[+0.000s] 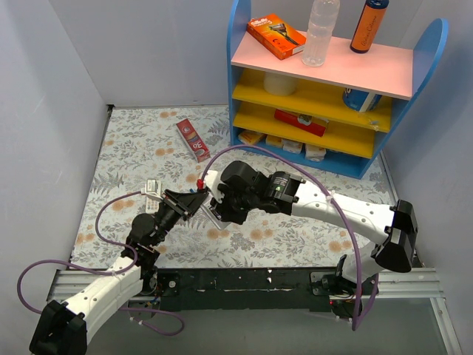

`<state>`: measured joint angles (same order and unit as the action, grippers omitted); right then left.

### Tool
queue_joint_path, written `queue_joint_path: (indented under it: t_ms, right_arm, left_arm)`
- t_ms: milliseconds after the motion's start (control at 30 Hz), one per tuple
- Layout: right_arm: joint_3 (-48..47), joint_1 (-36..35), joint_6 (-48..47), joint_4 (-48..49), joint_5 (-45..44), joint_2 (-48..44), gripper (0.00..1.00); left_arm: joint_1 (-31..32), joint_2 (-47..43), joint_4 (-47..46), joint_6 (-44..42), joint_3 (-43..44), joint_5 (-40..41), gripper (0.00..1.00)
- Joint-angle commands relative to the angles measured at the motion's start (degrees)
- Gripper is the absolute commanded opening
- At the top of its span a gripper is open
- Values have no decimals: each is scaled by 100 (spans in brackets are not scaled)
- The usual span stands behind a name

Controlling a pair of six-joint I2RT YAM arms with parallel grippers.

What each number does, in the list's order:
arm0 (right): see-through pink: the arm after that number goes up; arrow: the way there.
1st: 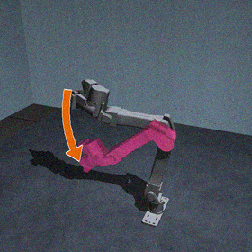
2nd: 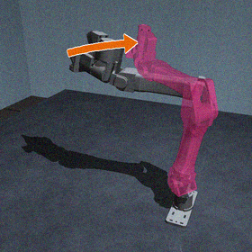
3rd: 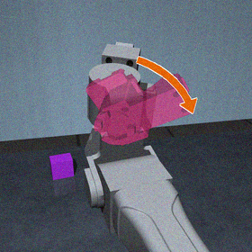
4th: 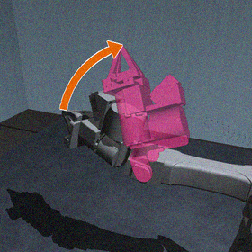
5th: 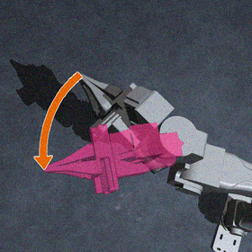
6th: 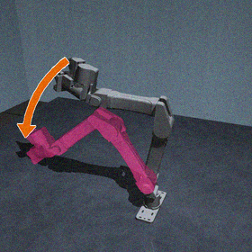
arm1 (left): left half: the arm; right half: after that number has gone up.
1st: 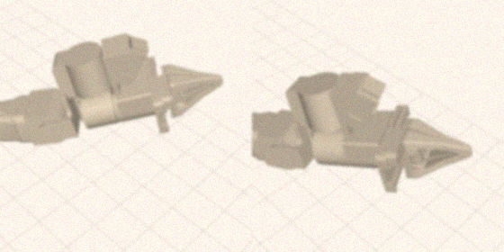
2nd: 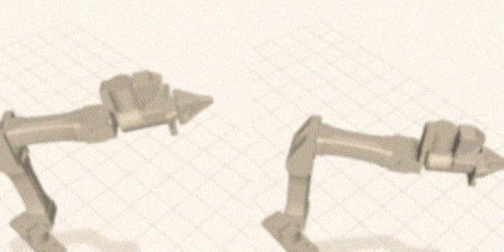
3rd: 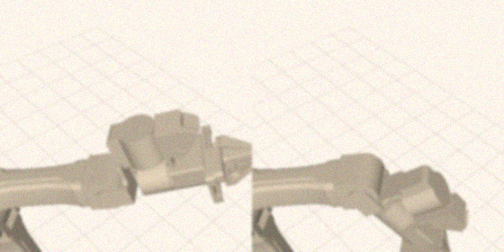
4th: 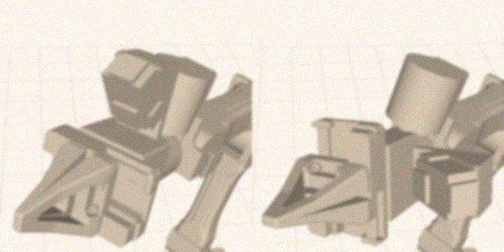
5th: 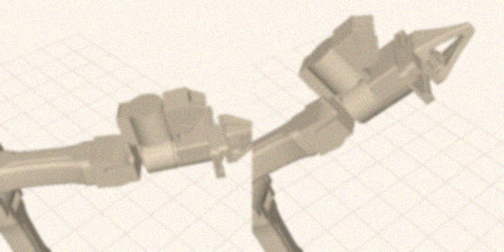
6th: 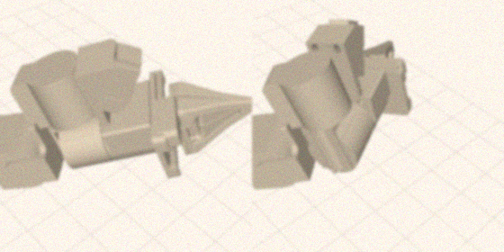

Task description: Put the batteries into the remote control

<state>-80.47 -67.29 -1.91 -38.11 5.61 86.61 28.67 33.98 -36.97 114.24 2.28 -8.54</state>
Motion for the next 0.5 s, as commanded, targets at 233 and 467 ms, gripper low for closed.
queue_joint_path:
  t_ms: [233, 467]
  right_arm:
    - [523, 216, -1575, 594, 441, -839, 20]
    - [532, 277, -1803, 550, 784, -654, 22]
  left_arm:
    - [25, 4, -117, 837, -562, -298, 0]
    - [25, -5, -91, 864, -536, -333, 0]
